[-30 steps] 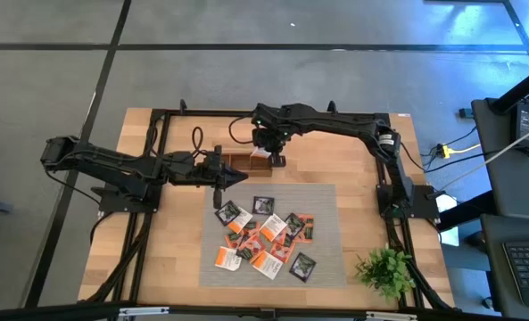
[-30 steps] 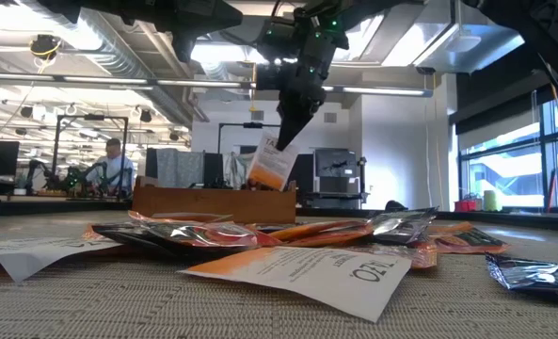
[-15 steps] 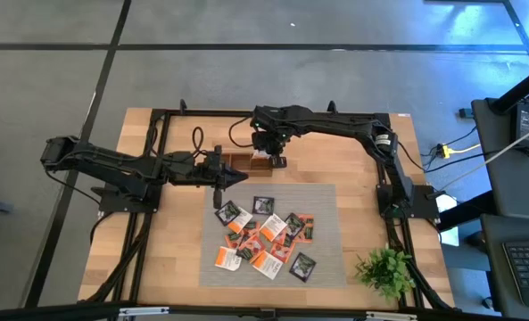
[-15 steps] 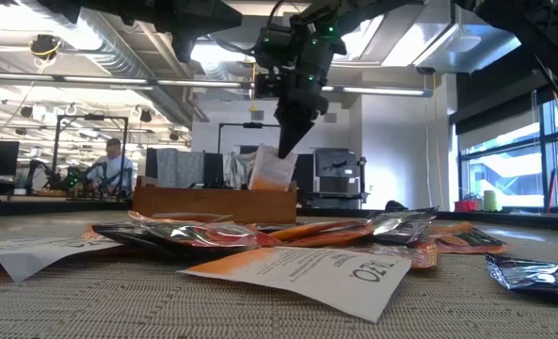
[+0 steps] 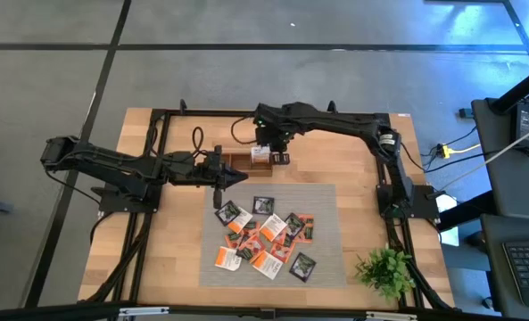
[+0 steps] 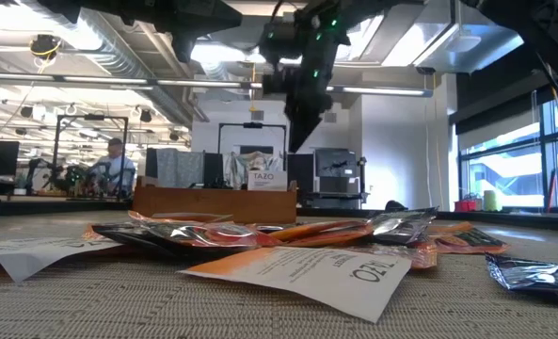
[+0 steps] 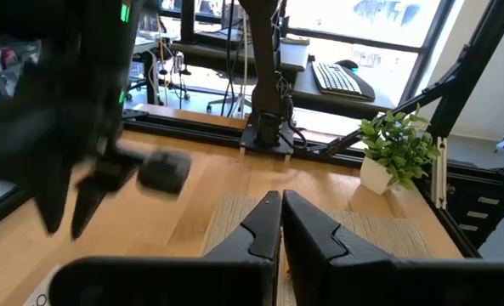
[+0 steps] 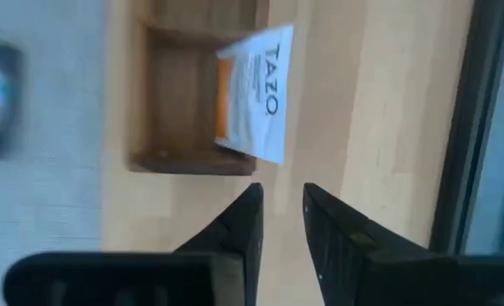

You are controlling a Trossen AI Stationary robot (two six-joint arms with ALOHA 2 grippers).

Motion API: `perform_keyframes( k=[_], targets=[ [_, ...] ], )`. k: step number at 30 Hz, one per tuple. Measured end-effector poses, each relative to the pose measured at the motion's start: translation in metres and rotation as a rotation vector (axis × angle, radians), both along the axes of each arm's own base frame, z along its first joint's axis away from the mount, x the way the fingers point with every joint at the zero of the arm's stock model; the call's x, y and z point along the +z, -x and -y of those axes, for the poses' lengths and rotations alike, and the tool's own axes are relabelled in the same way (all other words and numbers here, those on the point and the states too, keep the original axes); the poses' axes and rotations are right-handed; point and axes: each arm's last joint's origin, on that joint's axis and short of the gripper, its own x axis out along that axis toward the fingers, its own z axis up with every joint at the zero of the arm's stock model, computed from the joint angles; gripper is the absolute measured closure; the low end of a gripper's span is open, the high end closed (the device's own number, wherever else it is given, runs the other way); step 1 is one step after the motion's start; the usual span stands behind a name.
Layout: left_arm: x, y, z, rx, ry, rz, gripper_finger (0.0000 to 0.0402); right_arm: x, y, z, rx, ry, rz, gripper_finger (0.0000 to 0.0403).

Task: Pick & Place Tea
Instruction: Put the purple tea bag into the middle section of the wooden organizer

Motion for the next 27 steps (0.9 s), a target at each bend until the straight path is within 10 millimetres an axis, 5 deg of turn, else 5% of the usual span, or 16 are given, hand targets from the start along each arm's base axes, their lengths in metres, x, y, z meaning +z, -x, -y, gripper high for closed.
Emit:
perform_keyframes(
  k=[4,9,18,27],
  targets=[
    [0.0,0.0,0.0,0.0,0.0,0.0,0.0393,0.023,0.018,-0.014,0.039,-0.236,0.072,0.0313],
    [0.0,0.0,0.0,0.0,-0.002,0.0,0.0389,0.025,0.052,-0.035,0.137,-0.48,0.178,0.0313],
    [-0.011,-0.005,0.002,-0.086,-0.07,-0.077,0.0392,0.007,0.118,-0.075,-0.142,-0.23,0.379,0.0313],
    [-0.025,-0.037,0.004,-0.177,-0.147,-0.155,0.0393,-0.032,0.138,-0.098,-0.37,-0.398,0.541,0.0313]
  ],
)
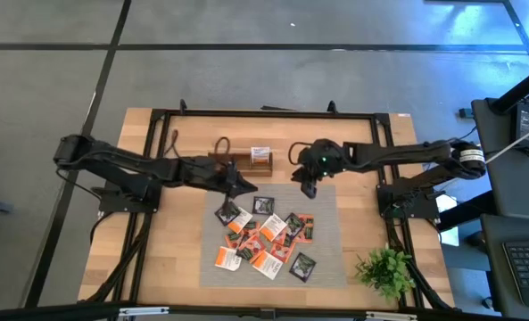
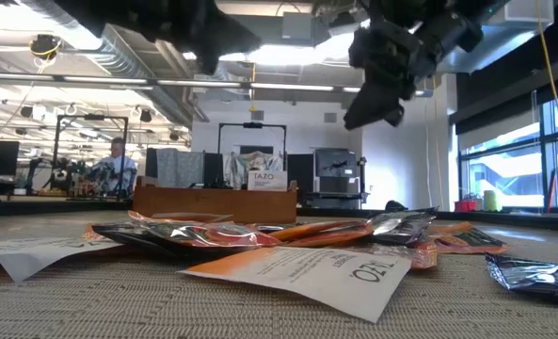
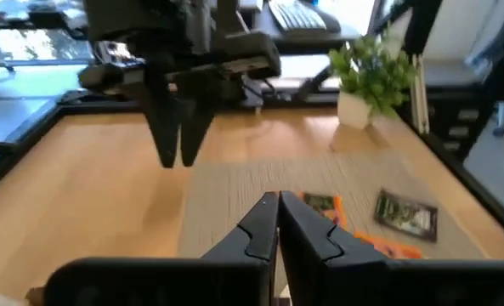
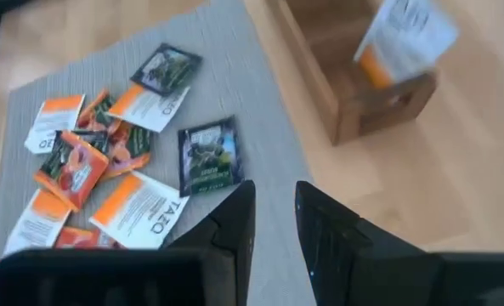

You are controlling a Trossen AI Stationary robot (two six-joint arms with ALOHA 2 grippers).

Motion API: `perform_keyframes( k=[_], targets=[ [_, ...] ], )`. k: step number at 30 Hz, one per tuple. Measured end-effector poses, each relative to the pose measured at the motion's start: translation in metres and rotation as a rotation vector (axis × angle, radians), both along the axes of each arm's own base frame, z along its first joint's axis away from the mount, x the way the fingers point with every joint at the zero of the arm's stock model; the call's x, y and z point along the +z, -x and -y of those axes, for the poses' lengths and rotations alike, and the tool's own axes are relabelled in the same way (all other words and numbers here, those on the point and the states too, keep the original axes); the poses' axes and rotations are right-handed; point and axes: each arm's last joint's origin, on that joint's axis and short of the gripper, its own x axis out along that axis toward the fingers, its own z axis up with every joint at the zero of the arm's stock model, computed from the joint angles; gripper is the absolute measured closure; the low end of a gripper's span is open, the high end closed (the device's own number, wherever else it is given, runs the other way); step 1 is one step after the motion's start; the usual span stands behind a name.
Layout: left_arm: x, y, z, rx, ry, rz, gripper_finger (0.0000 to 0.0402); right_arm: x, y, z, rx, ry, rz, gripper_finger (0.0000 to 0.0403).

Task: Pick & Place Tea
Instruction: Put the purple tea bag into the middle section of the wooden organizer

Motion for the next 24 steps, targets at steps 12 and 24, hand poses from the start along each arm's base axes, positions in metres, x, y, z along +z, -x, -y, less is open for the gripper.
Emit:
perform_keyframes(
  k=[12,24],
  targets=[
    [-0.067,-0.031,0.003,-0.076,-0.034,-0.273,0.0392,-0.023,0.008,-0.003,-0.072,-0.083,-0.007,0.0313],
    [-0.098,-0.033,0.002,0.007,-0.044,-0.424,0.039,-0.032,-0.015,-0.02,0.06,-0.055,0.098,0.0313]
  ],
)
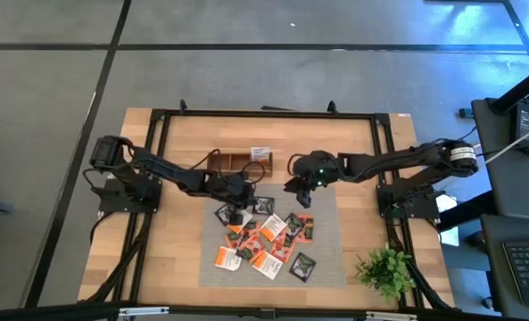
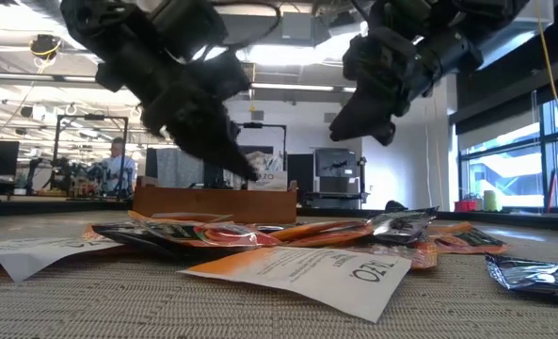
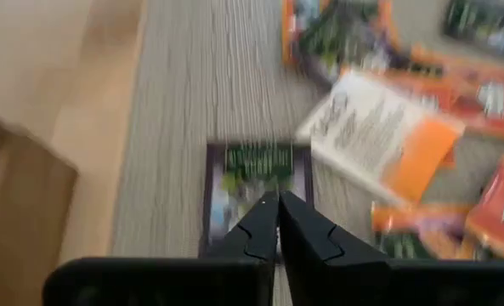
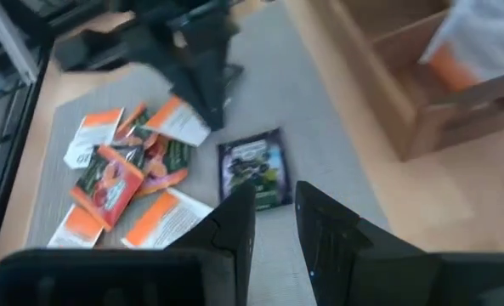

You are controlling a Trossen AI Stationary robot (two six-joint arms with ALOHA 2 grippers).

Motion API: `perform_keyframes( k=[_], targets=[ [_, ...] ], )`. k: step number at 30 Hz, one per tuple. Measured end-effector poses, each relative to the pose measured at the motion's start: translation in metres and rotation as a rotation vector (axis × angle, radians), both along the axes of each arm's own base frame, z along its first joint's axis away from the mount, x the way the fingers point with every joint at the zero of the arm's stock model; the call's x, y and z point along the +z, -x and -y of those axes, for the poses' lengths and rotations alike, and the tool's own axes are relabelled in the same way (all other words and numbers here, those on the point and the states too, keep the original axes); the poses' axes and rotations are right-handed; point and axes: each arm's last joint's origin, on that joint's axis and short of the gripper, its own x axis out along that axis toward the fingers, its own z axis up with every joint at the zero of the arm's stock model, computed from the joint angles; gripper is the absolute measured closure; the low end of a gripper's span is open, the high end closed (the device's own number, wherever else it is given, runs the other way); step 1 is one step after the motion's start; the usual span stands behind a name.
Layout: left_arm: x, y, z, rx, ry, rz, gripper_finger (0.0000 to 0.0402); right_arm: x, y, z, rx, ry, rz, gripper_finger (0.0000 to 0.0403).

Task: Pick & Place Tea
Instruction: Put the purple tea bag into the middle section of the wooden organizer

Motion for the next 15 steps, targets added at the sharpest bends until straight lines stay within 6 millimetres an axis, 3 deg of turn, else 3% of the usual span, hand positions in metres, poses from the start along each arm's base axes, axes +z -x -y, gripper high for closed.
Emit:
perform_keyframes(
  k=[7,15],
  targets=[
    [-0.016,-0.002,0.0,0.006,-0.006,-0.057,0.0393,-0.026,-0.018,-0.011,-0.004,-0.065,-0.015,0.0302],
    [-0.03,0.0,0.0,0.002,-0.007,-0.127,0.0391,-0.063,-0.03,-0.013,-0.133,-0.285,-0.103,0.0227]
  ],
)
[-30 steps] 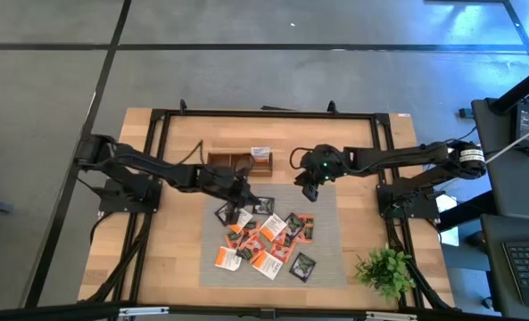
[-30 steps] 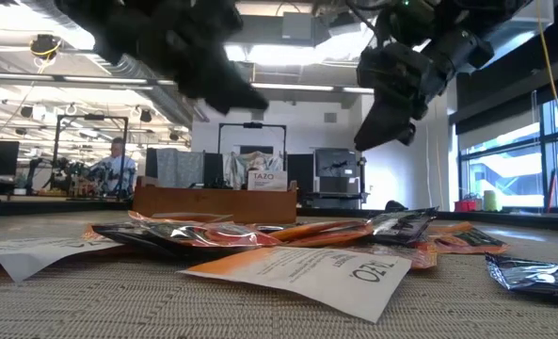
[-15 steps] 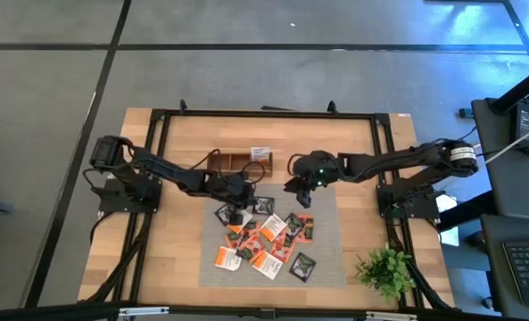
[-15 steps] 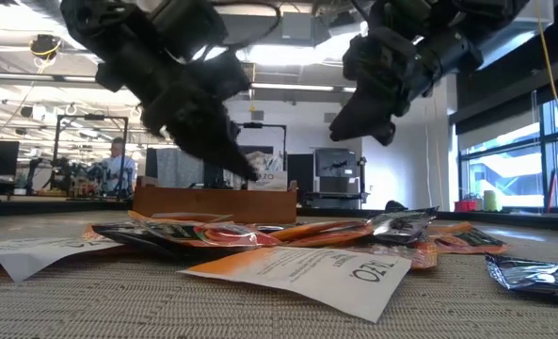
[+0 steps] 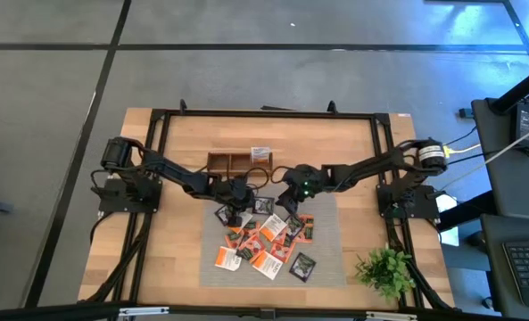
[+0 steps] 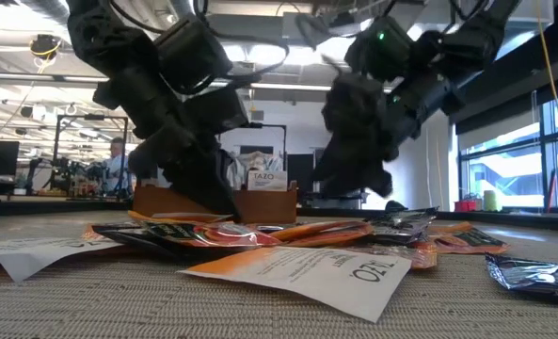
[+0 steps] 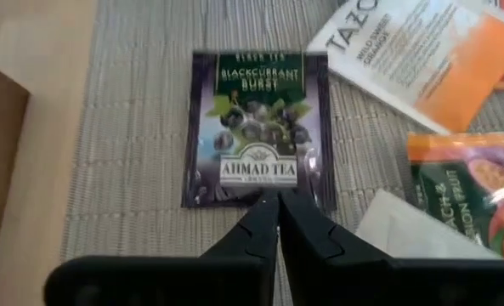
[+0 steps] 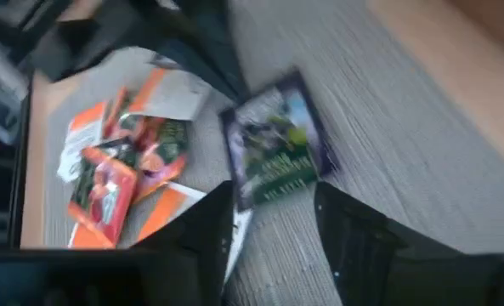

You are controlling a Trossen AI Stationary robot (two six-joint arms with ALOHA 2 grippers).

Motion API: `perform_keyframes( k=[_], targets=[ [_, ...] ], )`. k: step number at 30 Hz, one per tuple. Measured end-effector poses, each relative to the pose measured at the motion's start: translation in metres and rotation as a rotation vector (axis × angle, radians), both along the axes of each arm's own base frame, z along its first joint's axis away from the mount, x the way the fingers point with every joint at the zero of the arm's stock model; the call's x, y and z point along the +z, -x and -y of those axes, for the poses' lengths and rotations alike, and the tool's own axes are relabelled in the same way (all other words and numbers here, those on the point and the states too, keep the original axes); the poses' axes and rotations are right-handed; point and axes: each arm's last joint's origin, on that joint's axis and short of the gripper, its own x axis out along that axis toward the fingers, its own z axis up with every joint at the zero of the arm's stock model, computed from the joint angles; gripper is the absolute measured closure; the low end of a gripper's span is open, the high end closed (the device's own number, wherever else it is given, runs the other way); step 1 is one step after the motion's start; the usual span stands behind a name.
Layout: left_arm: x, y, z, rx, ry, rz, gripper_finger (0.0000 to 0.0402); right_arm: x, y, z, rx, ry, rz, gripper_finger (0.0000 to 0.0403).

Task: Pick & Place Tea
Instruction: Put the purple tea bag into the middle section of the wooden organizer

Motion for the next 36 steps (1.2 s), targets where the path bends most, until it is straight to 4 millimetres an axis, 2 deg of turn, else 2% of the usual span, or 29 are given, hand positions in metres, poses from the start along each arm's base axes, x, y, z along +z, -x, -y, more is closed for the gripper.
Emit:
perform_keyframes(
  k=[4,8,18,27,36],
  targets=[
    [-0.004,-0.001,0.0,-0.001,0.0,-0.008,0.0394,-0.012,-0.004,-0.001,-0.053,-0.062,-0.027,0.0201],
    [-0.007,-0.002,0.0,-0.001,0.0,-0.009,0.0391,-0.018,-0.008,-0.003,-0.08,-0.103,-0.001,0.0192],
    [-0.008,-0.002,0.0,-0.001,0.001,-0.012,0.0394,-0.019,-0.01,-0.002,-0.121,-0.112,0.004,0.0192],
    [-0.009,-0.002,0.0,0.0,-0.001,-0.013,0.0389,-0.019,-0.01,-0.011,-0.109,-0.127,-0.006,0.0192],
    [-0.009,-0.002,0.0,0.003,0.001,-0.014,0.0393,-0.019,-0.01,-0.014,-0.129,-0.123,-0.005,0.0217]
  ],
)
